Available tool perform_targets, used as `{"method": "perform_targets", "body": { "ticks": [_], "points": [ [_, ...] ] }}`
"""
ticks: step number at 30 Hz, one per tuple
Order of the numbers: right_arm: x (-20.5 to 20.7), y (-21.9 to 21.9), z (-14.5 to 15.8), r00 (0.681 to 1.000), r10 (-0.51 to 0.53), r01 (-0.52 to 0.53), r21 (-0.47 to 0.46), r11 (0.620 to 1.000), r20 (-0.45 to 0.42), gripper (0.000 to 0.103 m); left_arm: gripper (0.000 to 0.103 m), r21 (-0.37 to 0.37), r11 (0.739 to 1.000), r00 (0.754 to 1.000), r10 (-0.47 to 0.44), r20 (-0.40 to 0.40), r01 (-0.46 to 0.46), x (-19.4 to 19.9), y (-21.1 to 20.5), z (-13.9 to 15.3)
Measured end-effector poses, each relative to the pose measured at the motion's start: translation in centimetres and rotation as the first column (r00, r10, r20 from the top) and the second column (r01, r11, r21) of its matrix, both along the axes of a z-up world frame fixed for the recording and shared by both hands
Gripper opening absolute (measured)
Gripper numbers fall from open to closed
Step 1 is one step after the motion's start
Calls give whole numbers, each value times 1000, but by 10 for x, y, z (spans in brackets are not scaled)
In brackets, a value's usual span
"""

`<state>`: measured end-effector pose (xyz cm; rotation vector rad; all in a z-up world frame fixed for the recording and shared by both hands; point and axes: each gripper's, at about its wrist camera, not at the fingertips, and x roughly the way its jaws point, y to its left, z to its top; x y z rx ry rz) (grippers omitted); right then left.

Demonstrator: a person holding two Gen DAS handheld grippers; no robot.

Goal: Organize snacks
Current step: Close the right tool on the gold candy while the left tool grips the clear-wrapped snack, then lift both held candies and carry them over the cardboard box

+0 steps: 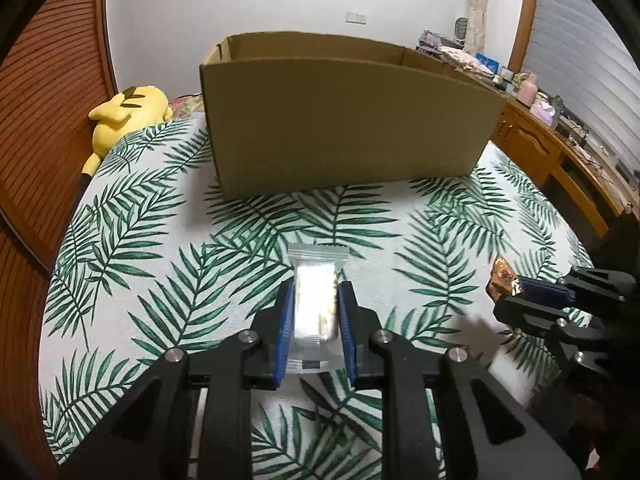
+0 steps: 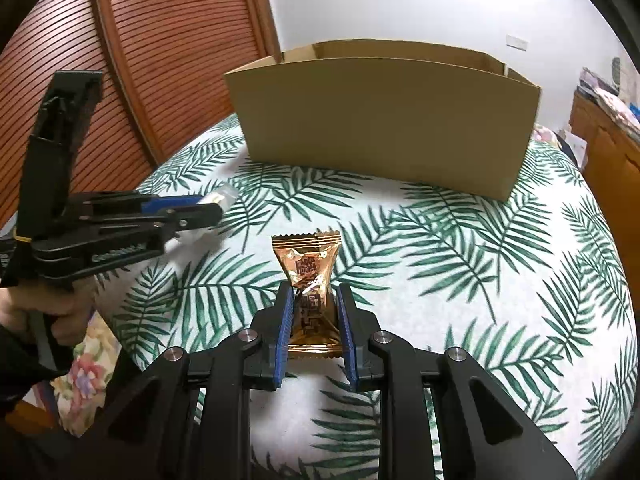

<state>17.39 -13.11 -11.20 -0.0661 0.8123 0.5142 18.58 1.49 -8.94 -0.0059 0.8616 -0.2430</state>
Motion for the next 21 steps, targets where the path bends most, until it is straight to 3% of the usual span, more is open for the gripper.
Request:
{"method": "perform_targets", "body": {
  "ticks": [11,21],
  "points": [
    [-5,-31,8,997,-71,70,21,997,11,20,19,-41,998,997,-36,74,40,-14,-13,30],
    [-11,-51,49,990,-107,103,47,994,93,20,19,-55,995,981,-77,177,88,-21,-26,76]
  ]
}}
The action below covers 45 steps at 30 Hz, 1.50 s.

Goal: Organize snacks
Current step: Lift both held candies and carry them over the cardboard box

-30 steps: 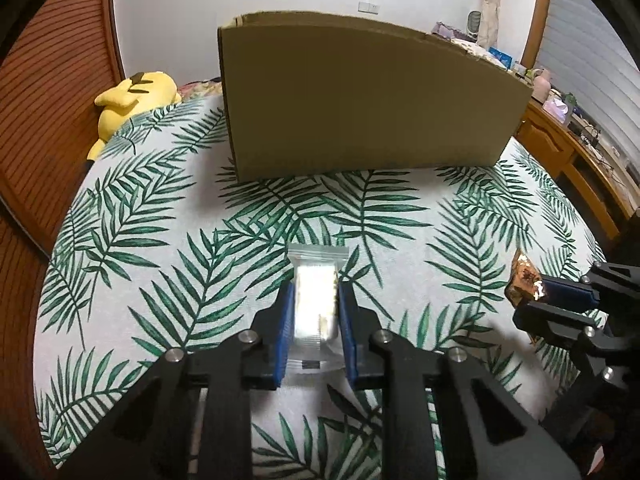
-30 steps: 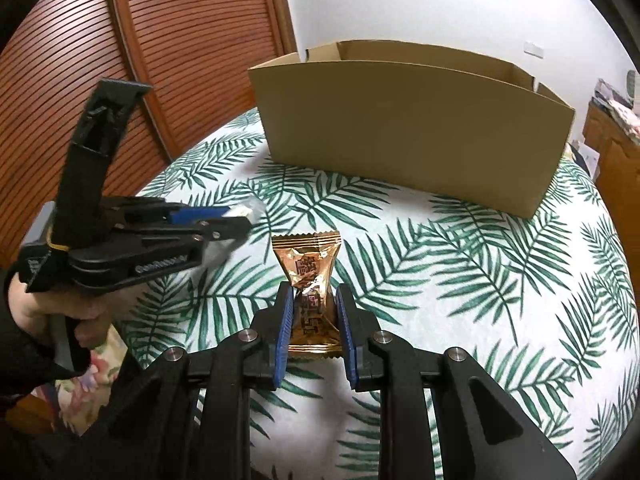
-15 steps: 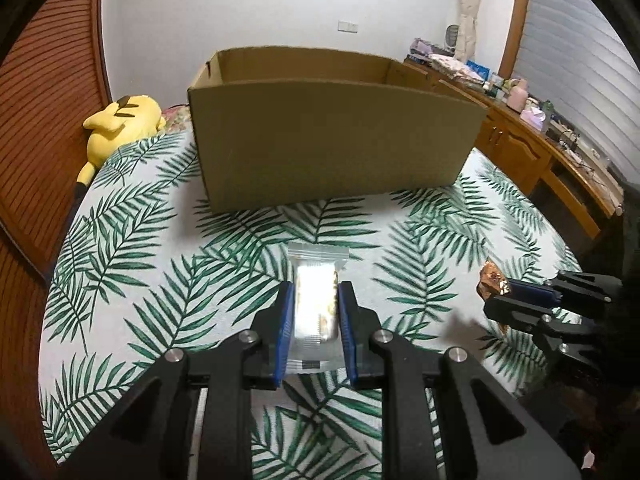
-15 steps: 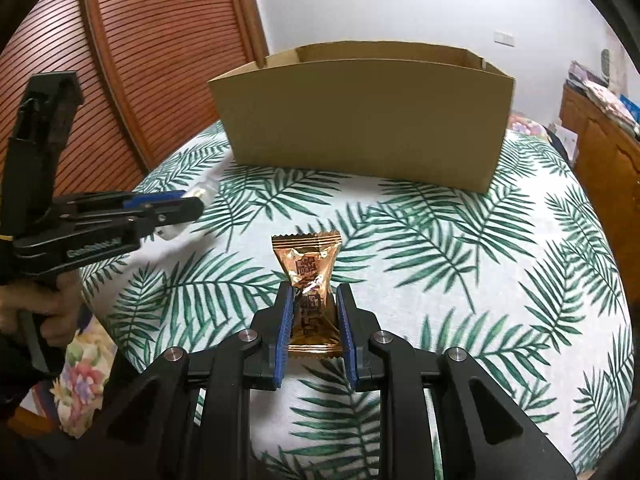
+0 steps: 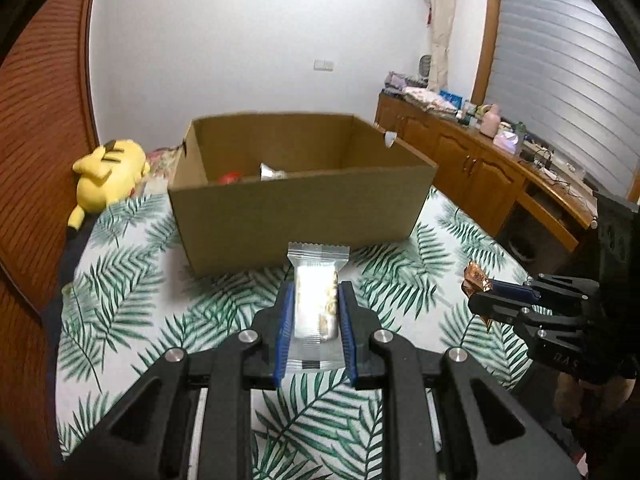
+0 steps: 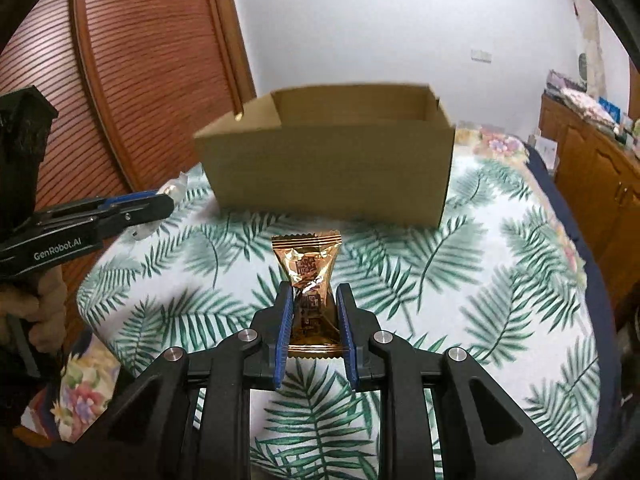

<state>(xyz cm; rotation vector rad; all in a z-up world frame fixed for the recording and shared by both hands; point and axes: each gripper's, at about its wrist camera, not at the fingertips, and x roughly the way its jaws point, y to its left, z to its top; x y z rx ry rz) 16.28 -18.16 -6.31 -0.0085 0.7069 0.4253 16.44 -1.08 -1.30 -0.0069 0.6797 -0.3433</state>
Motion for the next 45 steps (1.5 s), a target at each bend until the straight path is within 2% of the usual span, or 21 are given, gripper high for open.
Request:
{"method": "perform_targets", "body": {
  "ticks": [12,17,23,28,36,45],
  "points": [
    [3,1,74,988,20,-19,-4,1000,155,21,19,-24,999,993,-22,118,25,10,-2,54],
    [13,6,96,981,19,-15,-24,1000,192,21,19,-52,998,987,-39,153,47,22,-2,73],
    [28,14,110,976,29,-17,-54,998,217,21,19,-53,996,982,-59,181,70,44,-4,87],
    [52,20,110,976,40,-28,-59,998,213,21,19,-52,997,983,-50,179,60,66,-2,82],
    [96,24,103,978,56,-46,-54,997,203,21,19,-19,999,992,-34,118,37,113,-8,54],
    [147,25,80,987,55,-46,-61,997,153,21,19,-13,1000,999,0,52,0,161,-8,21]
  ]
}}
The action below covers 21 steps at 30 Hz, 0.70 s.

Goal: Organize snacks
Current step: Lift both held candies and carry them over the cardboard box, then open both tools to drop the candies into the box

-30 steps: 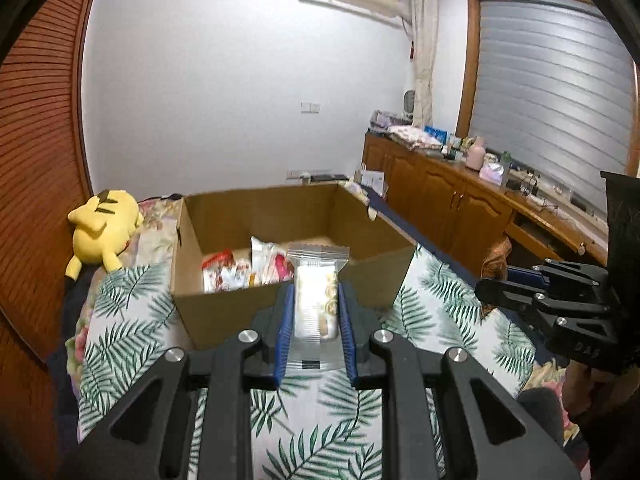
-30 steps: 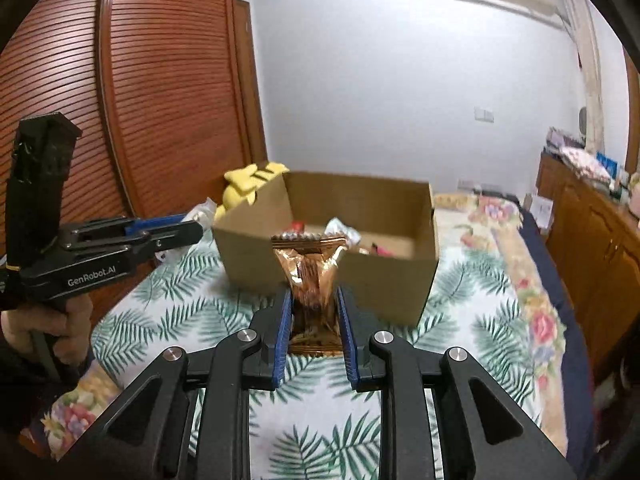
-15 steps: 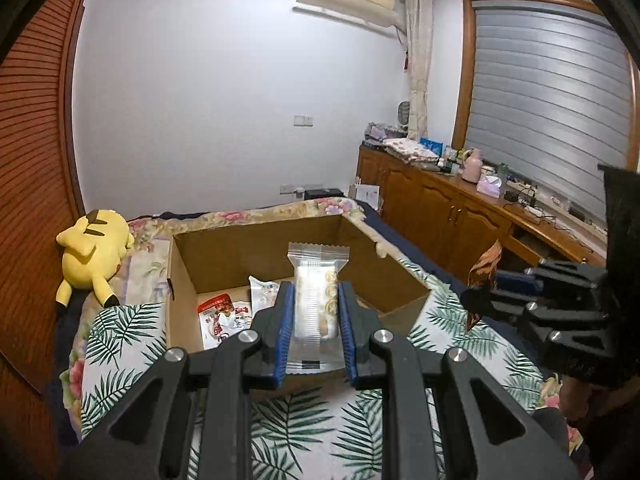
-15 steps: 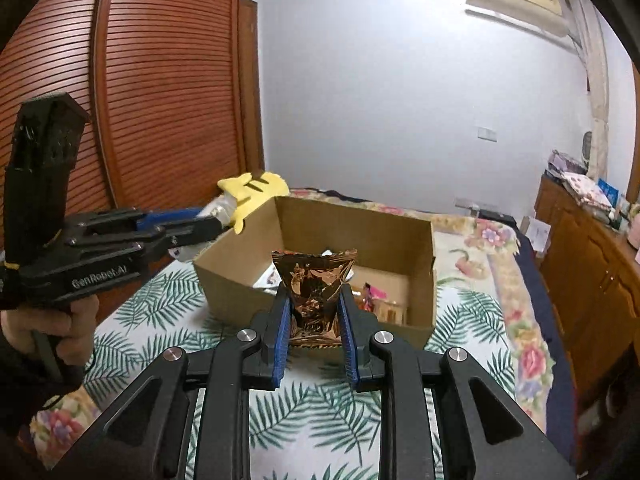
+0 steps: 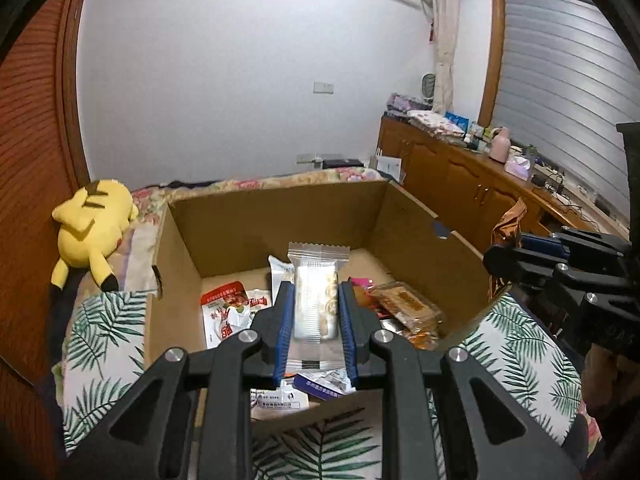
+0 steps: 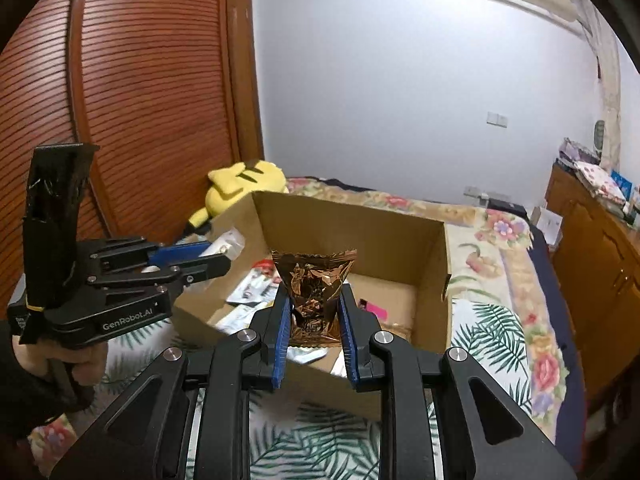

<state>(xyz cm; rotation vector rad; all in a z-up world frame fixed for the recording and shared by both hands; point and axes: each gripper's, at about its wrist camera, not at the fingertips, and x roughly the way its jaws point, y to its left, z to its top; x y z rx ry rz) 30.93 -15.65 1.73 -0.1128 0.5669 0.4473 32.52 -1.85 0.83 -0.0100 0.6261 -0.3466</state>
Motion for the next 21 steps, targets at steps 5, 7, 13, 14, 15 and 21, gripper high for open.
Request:
{"method": "perform_targets", "body": {
  "ticks": [5,7,13,14,15,21],
  "points": [
    [22,2,-18,999,-19,18,-8,1000,-32,21,19,8,1000,1000,-2,-23,3,14,-3,-14],
    [28,3,-25,999,-21,21,-9,1000,-47,21,20,8,1000,999,1,-32,0,19,-4,-18],
    [46,9,-39,997,-28,26,-23,999,-73,21,20,22,1000,998,12,-56,-11,30,-3,-26],
    [48,10,-41,997,-27,26,-24,999,-79,21,20,24,1000,998,14,-58,-12,30,-4,-27],
    [49,12,-44,996,-27,25,-26,999,-84,21,20,27,1000,998,17,-62,-15,31,-3,-28],
    [57,14,-56,992,-26,23,-24,999,-122,21,28,35,999,996,42,-80,-40,33,-2,-33]
  ]
}}
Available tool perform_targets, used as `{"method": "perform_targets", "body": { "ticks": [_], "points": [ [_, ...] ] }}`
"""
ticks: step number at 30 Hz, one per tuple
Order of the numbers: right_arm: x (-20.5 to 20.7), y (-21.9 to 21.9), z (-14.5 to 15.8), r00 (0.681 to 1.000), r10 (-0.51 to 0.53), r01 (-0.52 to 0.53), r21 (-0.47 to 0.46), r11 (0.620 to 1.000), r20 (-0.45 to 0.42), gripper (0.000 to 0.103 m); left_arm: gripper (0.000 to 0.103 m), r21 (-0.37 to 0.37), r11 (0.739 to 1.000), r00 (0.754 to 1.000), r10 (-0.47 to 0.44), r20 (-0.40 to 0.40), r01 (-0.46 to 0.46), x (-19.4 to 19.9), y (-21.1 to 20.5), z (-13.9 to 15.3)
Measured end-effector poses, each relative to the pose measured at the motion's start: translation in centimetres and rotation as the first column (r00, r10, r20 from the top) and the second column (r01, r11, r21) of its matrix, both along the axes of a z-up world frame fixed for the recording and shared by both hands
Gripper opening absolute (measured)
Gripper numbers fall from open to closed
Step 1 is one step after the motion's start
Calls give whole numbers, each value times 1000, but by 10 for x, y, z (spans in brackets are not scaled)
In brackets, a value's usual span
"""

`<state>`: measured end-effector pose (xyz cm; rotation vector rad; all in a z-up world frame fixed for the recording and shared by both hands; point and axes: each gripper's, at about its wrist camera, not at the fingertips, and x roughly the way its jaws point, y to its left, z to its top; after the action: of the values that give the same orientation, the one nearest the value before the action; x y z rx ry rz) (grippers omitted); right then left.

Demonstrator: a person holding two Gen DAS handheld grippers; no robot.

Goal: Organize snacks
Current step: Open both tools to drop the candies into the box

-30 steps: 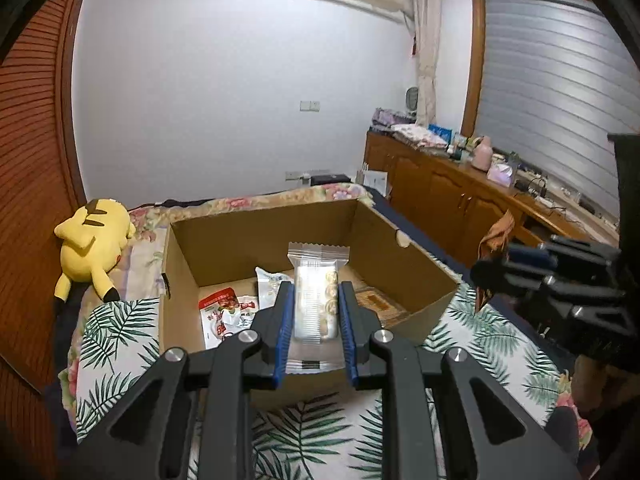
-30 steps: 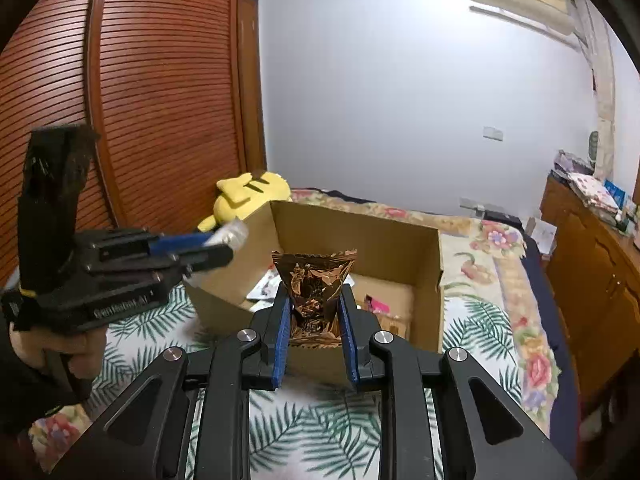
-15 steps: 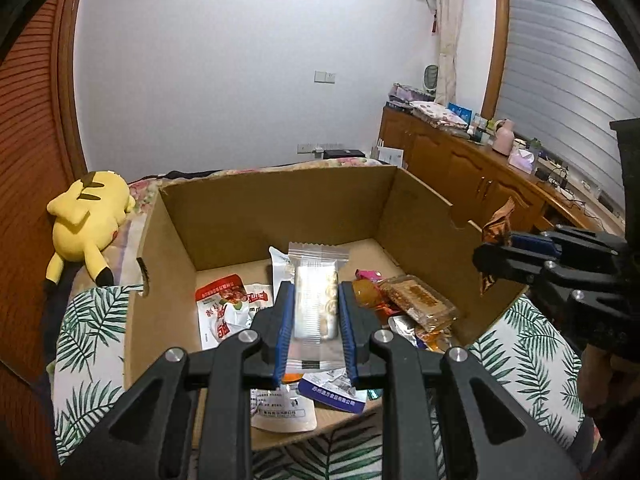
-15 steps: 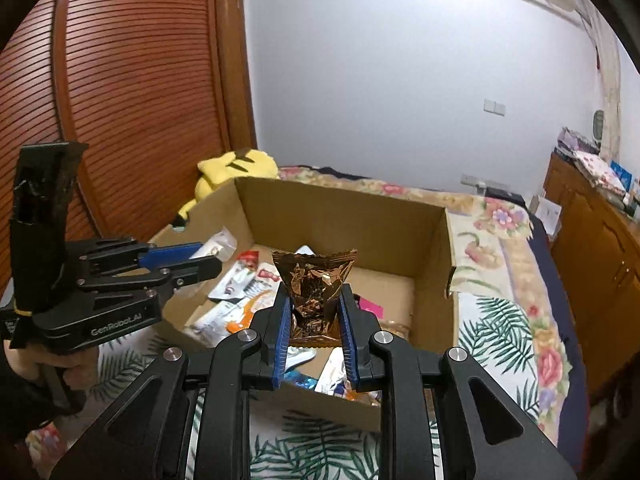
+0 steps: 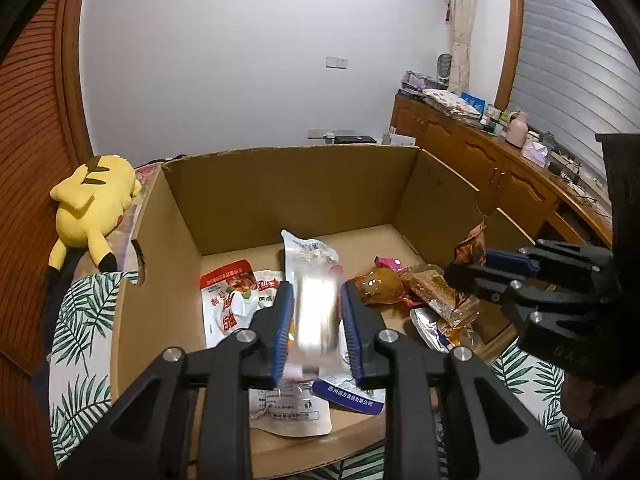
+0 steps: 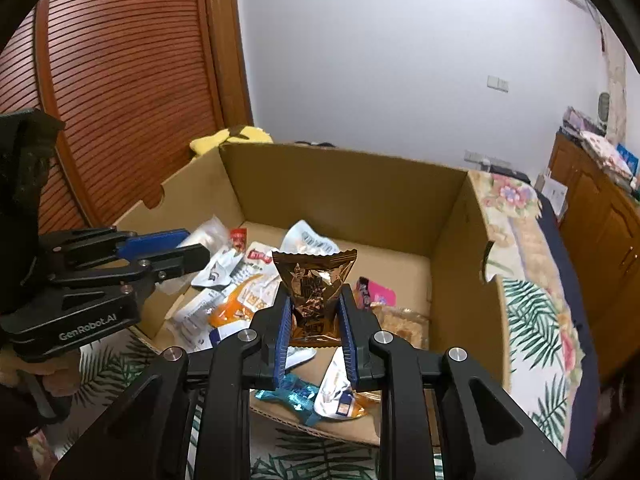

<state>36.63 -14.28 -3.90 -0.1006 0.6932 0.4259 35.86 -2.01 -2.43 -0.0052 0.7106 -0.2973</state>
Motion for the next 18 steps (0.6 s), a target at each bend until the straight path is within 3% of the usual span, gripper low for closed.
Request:
{"method": "perform_targets", "body": {
  "ticks": [4,8,18],
  "points": [
    [0,2,-4,1000,0,0,1,1000,-14,28,35,3,1000,1000,19,-10,-19,-5,0,4],
    [-7,2,-2,1000,-5,5,6,1000,-18,29,35,17,999,1000,29,5,-29,-19,3,14],
    [-35,4,24,1000,-11,10,32,999,18,40,43,40,998,997,47,66,-50,-66,8,52]
  ]
}}
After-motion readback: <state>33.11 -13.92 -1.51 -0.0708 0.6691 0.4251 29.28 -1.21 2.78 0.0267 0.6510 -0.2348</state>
